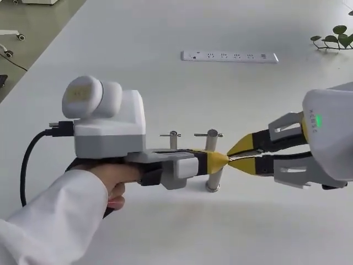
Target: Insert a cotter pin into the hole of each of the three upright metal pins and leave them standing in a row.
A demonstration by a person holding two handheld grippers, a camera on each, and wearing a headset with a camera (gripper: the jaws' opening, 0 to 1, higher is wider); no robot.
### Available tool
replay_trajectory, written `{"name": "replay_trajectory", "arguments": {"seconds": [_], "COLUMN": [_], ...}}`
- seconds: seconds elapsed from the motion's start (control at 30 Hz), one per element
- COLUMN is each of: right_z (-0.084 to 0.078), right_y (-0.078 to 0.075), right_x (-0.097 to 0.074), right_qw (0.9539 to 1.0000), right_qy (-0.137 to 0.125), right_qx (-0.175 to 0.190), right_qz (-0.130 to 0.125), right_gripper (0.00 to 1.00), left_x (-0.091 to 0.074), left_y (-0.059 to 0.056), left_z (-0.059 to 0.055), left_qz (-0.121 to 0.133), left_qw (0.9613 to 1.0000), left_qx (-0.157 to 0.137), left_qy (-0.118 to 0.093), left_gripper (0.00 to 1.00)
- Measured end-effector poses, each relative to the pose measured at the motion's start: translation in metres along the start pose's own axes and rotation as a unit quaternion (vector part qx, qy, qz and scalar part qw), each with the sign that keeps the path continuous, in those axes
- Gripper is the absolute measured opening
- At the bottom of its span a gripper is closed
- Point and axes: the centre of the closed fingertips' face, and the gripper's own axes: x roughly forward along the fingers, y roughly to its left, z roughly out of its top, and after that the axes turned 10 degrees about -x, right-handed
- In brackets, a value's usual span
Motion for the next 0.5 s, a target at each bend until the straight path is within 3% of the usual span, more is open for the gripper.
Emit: {"name": "replay_trajectory", "arguments": {"seconds": [0.13, 0.2, 0.27, 0.3, 0.33, 0.37, 0.47, 0.5], "right_z": [-0.009, -0.011, -0.012, -0.011, -0.011, -0.007, 0.002, 0.003], "right_y": [0.004, 0.007, 0.011, 0.013, 0.013, 0.016, 0.020, 0.020], "right_x": [-0.002, -0.002, -0.002, -0.001, -0.001, -0.001, 0.001, 0.001], "right_qw": [0.9982, 0.9951, 0.9933, 0.9907, 0.9896, 0.9847, 0.9767, 0.9749], "right_qy": [-0.007, -0.021, -0.026, -0.039, -0.043, -0.061, -0.089, -0.095], "right_qx": [0.059, 0.096, 0.110, 0.127, 0.133, 0.157, 0.187, 0.193], "right_qz": [0.009, 0.014, 0.026, 0.031, 0.034, 0.043, 0.056, 0.056], "right_gripper": [0.11, 0.13, 0.11, 0.10, 0.10, 0.11, 0.11, 0.11], "left_x": [-0.008, -0.011, -0.016, -0.018, -0.020, -0.021, -0.024, -0.026], "left_y": [0.009, 0.005, -0.002, 0.001, 0.003, 0.001, -0.006, -0.003], "left_z": [-0.006, -0.007, -0.008, -0.003, -0.006, -0.008, -0.007, -0.011], "left_qz": [0.021, 0.009, -0.014, -0.002, 0.007, -0.001, -0.021, -0.012], "left_qw": [0.9988, 0.9971, 0.9958, 0.9922, 0.9860, 0.9833, 0.9764, 0.9735], "left_qx": [0.039, 0.071, 0.087, 0.123, 0.163, 0.178, 0.212, 0.221], "left_qy": [0.021, 0.026, 0.027, 0.018, 0.033, 0.039, 0.038, 0.056], "left_gripper": [0.00, 0.00, 0.00, 0.00, 0.00, 0.00, 0.00, 0.00]}}
